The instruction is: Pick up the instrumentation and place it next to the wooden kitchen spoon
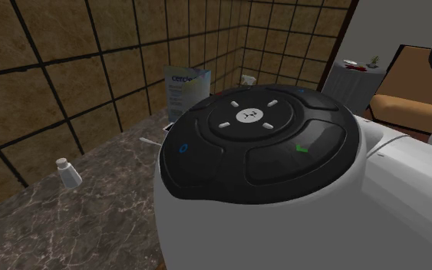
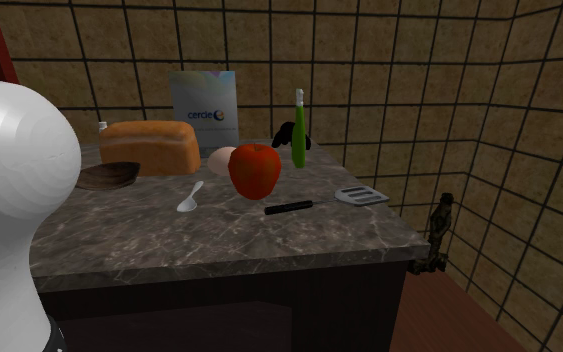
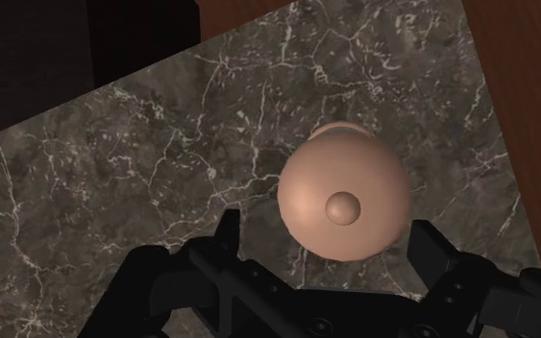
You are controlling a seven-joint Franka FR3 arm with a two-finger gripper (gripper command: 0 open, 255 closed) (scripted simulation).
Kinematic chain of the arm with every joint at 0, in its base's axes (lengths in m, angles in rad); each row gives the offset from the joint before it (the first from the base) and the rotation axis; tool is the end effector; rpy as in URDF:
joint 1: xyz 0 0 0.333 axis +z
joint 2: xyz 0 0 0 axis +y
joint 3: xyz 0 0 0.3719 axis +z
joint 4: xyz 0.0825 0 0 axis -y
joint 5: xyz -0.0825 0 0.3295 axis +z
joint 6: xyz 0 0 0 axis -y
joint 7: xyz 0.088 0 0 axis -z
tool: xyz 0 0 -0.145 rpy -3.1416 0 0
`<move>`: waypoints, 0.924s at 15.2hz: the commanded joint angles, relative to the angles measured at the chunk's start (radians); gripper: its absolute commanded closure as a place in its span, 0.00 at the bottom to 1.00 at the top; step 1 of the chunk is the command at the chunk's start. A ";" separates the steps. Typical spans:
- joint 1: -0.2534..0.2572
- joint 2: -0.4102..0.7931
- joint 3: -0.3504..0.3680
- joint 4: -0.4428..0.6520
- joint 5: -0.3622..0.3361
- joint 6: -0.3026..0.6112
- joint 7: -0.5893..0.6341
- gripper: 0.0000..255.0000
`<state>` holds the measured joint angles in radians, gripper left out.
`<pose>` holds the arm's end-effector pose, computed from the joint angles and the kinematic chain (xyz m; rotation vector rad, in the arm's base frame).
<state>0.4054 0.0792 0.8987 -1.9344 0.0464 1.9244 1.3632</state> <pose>0.1414 0.4952 0.4938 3.1006 -0.1181 -0.1804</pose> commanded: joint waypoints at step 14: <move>-0.009 -0.019 -0.003 0.113 0.013 -0.126 -0.010 0.00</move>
